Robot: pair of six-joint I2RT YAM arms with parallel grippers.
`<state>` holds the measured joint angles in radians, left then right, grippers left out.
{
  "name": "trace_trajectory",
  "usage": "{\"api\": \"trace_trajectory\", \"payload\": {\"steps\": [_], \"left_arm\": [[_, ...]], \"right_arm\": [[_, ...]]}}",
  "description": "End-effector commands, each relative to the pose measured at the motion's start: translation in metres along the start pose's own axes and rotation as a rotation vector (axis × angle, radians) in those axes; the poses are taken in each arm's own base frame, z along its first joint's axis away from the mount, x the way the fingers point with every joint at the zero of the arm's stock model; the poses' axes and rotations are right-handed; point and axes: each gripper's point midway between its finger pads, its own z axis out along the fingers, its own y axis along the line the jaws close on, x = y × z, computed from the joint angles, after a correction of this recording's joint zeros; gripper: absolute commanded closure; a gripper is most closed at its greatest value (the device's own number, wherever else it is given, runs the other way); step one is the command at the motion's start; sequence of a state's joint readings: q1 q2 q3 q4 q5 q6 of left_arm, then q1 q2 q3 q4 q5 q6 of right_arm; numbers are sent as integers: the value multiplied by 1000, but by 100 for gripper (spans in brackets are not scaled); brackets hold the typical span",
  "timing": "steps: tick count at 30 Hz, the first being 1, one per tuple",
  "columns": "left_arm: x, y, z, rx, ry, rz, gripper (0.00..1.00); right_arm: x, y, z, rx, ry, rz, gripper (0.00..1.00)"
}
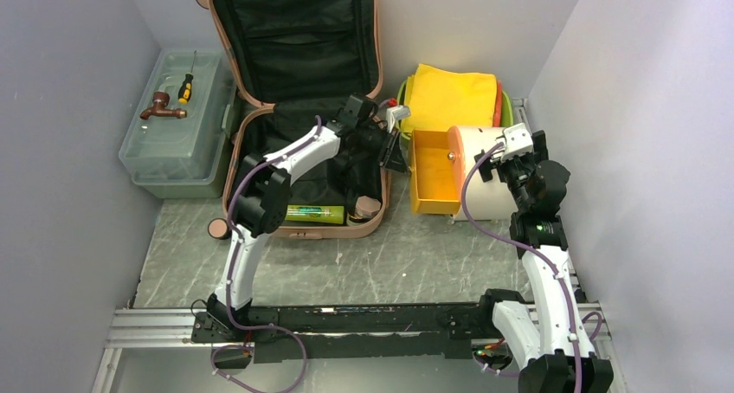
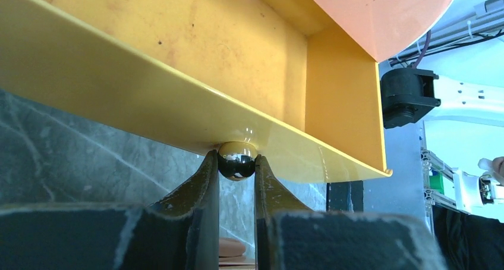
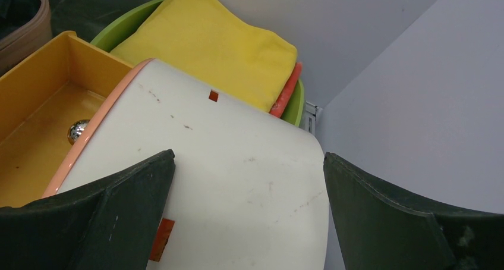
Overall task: Open, take out, and arrange the luggage
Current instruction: Open the drawer in the storage box, then pick up the personal item from the luggage.
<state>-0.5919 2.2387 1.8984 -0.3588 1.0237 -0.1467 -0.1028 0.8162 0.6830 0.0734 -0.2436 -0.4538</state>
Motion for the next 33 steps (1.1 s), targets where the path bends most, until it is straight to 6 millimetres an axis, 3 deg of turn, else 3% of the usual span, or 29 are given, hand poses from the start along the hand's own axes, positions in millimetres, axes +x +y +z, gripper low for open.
{"api": "trace_trajectory", "payload": {"steps": [1, 4, 5, 7, 9, 11, 16, 20, 23, 26, 29, 33], "left_arm": [[-34, -7, -26, -69, -78, 140, 100], [-33, -3, -33, -102, -75, 150, 100], [-32, -2, -36, -116, -70, 156, 90], [-30, 3, -46, -167, -51, 200, 51], [-30, 5, -64, -232, -45, 220, 19], [-35, 5, -83, -282, -59, 236, 2], [-53, -6, -127, -444, -96, 300, 1], [-56, -13, -157, -584, -52, 366, 1], [-35, -3, -179, -695, 73, 374, 1], [1, 9, -187, -724, 208, 365, 0], [31, 14, -185, -698, 280, 321, 1], [56, 4, -170, -569, 313, 267, 0]], "right_arm": [[35, 18, -2, -66, 130, 15, 0], [34, 18, -2, -67, 130, 15, 0], [34, 18, -2, -71, 133, 16, 0], [31, 18, -3, -71, 125, 18, 0], [27, 20, -3, -75, 118, 26, 0], [24, 21, -4, -80, 109, 33, 0], [12, 19, -5, -58, 86, 17, 0], [7, 17, -7, -71, 127, 39, 0], [15, 23, -13, -161, 234, -19, 0], [39, 32, -20, -247, 414, -3, 0], [58, 53, -35, -357, 507, 20, 0], [62, 71, -50, -459, 550, 51, 0]]}}
